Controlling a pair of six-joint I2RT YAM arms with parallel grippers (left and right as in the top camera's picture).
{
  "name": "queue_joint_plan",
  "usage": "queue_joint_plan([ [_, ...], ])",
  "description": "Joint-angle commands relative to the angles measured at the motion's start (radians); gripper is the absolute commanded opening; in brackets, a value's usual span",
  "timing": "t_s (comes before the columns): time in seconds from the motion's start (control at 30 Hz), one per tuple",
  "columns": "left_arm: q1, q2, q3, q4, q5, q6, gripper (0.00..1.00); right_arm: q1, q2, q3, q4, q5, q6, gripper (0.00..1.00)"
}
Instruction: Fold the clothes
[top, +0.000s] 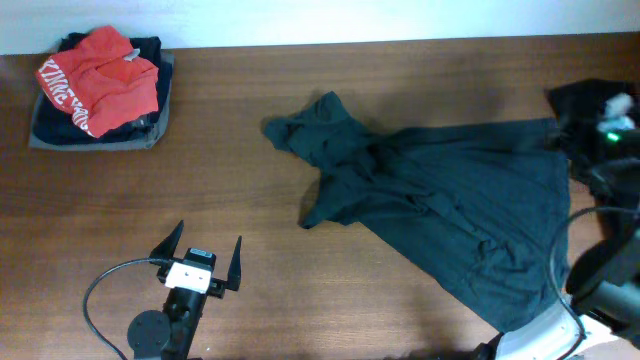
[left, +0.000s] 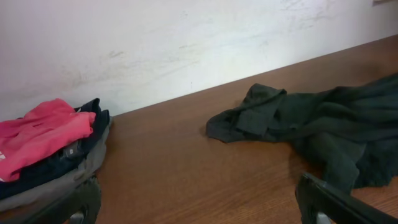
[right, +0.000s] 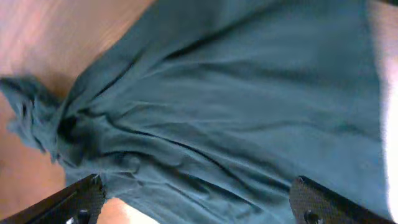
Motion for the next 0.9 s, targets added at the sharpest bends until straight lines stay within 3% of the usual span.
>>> queue_joint_plan([
  [0.0,0.006,-0.006,-0.005,-0.002,-0.003,0.016,0.99,0.108,0.001,0.019,0.018,0.021,-0.027,0.99],
  [0.33,0.006,-0.006,-0.005,-0.002,-0.003,0.016,0.99,0.317,0.013,0.01,0.082,0.022,-0.028,0.99],
  [0.87,0.006,-0.006,-0.005,-0.003,-0.037,0.024,1.0,0.364,0.046,0.01,0.046,0.021,-0.028,0.99],
])
